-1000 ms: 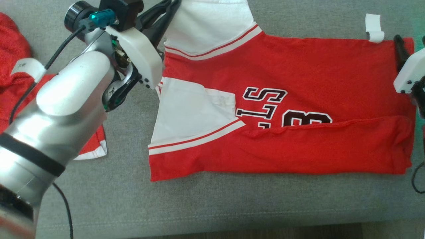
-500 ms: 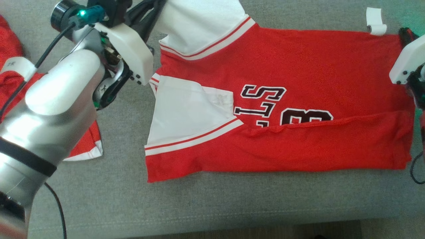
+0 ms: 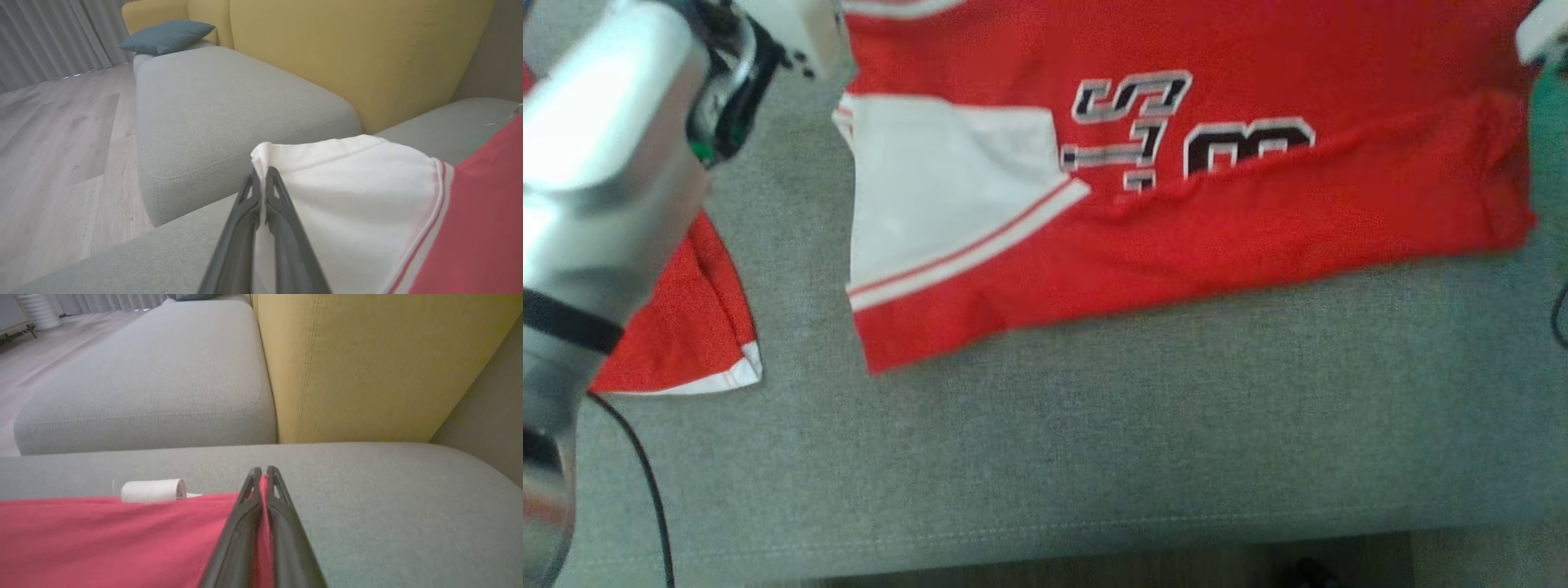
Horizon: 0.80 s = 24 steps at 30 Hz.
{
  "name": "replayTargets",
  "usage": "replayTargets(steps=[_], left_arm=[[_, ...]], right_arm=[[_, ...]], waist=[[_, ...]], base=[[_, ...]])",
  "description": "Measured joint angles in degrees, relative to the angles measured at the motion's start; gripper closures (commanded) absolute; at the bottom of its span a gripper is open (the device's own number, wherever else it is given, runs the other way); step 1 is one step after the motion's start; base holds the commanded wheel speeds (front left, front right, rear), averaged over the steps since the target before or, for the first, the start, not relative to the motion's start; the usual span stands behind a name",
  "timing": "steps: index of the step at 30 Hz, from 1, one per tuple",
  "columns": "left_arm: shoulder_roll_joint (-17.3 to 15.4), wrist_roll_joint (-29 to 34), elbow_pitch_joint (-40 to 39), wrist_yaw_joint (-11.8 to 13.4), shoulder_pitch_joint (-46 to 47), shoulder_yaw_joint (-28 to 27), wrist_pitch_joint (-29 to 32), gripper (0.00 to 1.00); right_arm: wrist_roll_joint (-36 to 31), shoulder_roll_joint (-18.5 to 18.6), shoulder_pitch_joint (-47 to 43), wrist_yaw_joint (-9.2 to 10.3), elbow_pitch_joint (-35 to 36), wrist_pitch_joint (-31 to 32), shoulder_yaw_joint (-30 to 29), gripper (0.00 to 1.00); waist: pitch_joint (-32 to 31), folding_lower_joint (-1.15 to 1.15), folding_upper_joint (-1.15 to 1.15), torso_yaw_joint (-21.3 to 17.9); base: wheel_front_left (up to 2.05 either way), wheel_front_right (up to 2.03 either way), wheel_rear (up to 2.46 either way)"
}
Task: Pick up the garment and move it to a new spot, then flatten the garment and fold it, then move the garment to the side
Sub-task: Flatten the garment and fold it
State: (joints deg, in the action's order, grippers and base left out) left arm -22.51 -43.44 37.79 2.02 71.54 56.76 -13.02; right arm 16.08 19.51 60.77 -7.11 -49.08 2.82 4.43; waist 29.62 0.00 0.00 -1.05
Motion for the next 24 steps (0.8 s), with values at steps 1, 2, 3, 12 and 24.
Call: replayTargets(steps=[1, 2, 3, 12, 24], left_arm=[[0.21, 0.03, 0.88, -0.01, 0.77, -0.14, -0.24, 1.00], [0.49, 0.24, 1.82, -0.05, 1.52, -0.21, -0.49, 1.00], [0.86, 0.64, 2.78, -0.08, 2.18, -0.31, -0.68, 1.00], [2.85, 3.70, 4.83, -1.74, 2.57, -2.08, -1.27, 1.00], [-2.13, 4.45, -6.41, -3.01, -10.92, 0.14, -0.83, 1.00]], right_arm=[[0.00, 0.00, 1.09, 0.00, -0.51, -0.49, 0.00, 1.00], [-0.01, -0.01, 2.24, 0.00, -1.15, -1.03, 0.05, 1.00], [-0.01, -0.10, 3.27, -0.01, -1.83, -1.53, 0.23, 1.00], [1.00, -0.82, 4.12, 0.00, -5.67, -6.19, 4.03, 1.00], [3.61, 0.76, -4.42, -0.01, -8.47, -3.91, 4.79, 1.00]], waist=[[0.31, 0.00, 0.00, -0.02], [0.61, 0.00, 0.00, -0.03], [0.85, 0.00, 0.00, -0.04], [0.03, 0.00, 0.00, 0.54], [-6.00, 0.00, 0.00, 1.93]], base=[[0.00, 0.00, 0.00], [0.00, 0.00, 0.00], [0.00, 0.00, 0.00], [0.00, 0.00, 0.00], [0.00, 0.00, 0.00]])
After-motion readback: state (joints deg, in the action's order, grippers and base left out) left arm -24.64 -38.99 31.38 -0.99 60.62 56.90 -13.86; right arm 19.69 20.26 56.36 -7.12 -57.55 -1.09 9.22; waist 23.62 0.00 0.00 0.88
